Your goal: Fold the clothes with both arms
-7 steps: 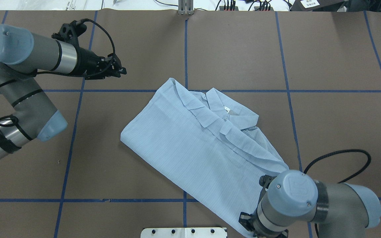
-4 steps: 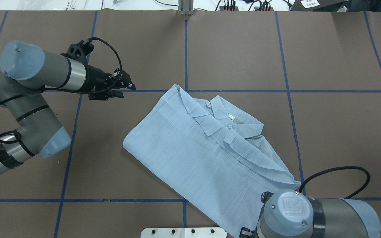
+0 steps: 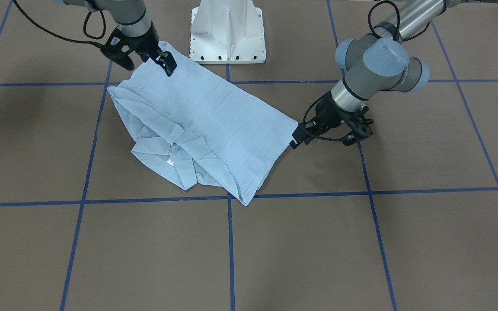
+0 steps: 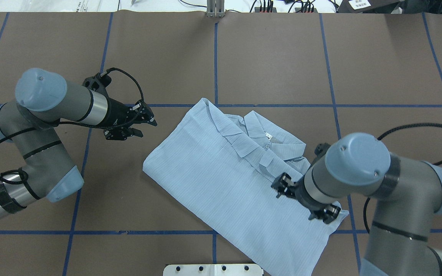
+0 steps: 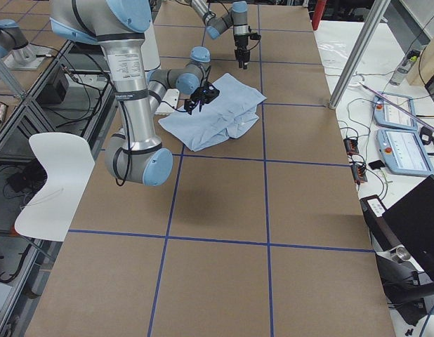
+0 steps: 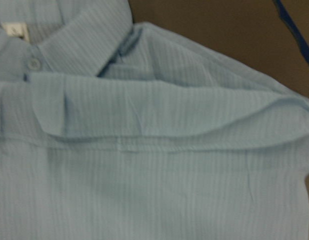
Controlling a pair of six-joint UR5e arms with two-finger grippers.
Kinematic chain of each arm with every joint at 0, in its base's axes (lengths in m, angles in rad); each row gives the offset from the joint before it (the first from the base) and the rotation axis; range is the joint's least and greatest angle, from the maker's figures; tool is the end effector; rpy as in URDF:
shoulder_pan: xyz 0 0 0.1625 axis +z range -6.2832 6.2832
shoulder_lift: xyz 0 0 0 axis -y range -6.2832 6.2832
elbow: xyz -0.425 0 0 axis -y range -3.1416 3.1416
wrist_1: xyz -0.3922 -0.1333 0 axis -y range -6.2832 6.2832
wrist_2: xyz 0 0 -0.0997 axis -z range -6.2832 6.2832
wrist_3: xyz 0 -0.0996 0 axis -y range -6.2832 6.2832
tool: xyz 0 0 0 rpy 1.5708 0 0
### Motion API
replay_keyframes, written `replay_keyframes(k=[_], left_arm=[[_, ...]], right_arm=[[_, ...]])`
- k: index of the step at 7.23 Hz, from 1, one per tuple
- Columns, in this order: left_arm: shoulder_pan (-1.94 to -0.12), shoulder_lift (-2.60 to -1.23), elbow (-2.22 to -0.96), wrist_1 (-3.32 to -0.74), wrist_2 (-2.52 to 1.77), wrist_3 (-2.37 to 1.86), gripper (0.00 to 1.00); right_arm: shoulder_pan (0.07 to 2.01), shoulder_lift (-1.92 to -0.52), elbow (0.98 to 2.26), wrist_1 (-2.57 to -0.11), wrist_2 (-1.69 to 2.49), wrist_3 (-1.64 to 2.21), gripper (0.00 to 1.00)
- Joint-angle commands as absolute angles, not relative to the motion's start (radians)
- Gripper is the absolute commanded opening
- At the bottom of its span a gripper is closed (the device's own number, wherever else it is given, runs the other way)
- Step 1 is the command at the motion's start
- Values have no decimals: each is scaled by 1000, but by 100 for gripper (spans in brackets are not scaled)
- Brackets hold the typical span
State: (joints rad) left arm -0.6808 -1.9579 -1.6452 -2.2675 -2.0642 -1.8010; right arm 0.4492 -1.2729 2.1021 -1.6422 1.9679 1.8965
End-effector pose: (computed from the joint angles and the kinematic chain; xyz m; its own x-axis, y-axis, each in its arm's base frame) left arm 0.4369 -0.4647 0.3252 0.2538 -0.4642 -0.8486 0.2826 0.8746 -0.3939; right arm -0.4319 -0.3134 0.2778 0.5684 0.6016 0.5613 -0.3619 0.7955 -0.4861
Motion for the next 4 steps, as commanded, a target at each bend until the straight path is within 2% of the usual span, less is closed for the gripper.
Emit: replay_keyframes(k=[1, 4], left_arm=[[-643, -1948, -1660, -2221, -2060, -1822, 61], [-629, -1915, -1722, -2185, -2040, -1822, 61]], right_arm=[[582, -1201, 1999, -1590, 1947, 1742, 100], [601, -1195, 1957, -1525, 1947, 1720, 100]])
